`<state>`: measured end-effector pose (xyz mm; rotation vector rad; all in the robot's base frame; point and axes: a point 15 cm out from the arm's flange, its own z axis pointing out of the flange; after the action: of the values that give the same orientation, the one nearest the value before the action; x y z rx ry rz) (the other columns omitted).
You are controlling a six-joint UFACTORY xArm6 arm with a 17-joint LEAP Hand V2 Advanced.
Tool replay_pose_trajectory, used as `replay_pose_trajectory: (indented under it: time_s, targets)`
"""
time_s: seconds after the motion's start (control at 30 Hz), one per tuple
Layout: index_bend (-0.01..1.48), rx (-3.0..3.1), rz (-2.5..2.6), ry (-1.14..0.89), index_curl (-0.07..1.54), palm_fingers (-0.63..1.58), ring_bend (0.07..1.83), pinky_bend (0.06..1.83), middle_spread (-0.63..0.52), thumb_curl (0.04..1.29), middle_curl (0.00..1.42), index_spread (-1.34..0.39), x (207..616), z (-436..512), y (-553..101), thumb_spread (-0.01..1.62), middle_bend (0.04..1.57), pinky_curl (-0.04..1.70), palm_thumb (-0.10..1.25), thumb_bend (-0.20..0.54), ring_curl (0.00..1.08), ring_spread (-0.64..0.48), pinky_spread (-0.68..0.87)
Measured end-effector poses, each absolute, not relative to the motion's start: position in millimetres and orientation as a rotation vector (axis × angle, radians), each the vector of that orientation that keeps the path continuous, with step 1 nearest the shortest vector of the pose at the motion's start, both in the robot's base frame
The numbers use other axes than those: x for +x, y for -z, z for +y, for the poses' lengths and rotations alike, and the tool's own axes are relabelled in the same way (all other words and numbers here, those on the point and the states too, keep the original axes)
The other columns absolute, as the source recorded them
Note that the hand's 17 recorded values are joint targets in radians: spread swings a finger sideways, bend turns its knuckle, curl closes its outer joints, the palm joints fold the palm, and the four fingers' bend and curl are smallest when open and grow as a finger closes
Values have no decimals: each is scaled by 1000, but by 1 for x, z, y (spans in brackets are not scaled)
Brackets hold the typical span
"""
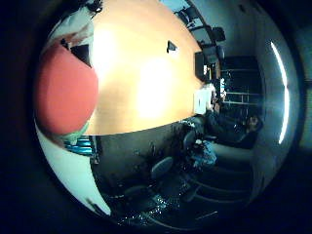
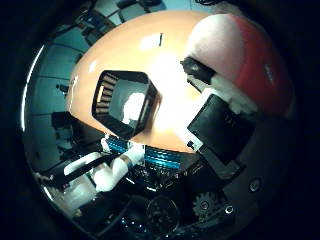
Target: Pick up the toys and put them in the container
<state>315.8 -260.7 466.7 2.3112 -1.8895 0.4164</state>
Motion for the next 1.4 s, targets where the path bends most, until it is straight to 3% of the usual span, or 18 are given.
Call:
replay_pose_trajectory:
  time_s: [0.33,0.63,1.1,1.4]
  targets:
    - [1068,2556,-1718,-398,922,1017,1353,1241,-179,605,936,-269,342,-80,-452,1024,1281,1029,1078,-15,855,-259,-191]
    - [1042,2717,-1556,-361,934,1036,1325,1191,-180,630,939,-266,340,52,-440,1010,1262,1084,1087,-12,876,-265,-203]
    - [1010,2809,-1423,-304,952,1057,1292,1145,-185,653,952,-271,323,141,-423,988,1235,1140,1080,-14,901,-274,-221]
    - [1001,2777,-1388,-241,961,1061,1281,1132,-185,660,953,-274,301,138,-386,985,1223,1163,1075,-15,913,-278,-212]
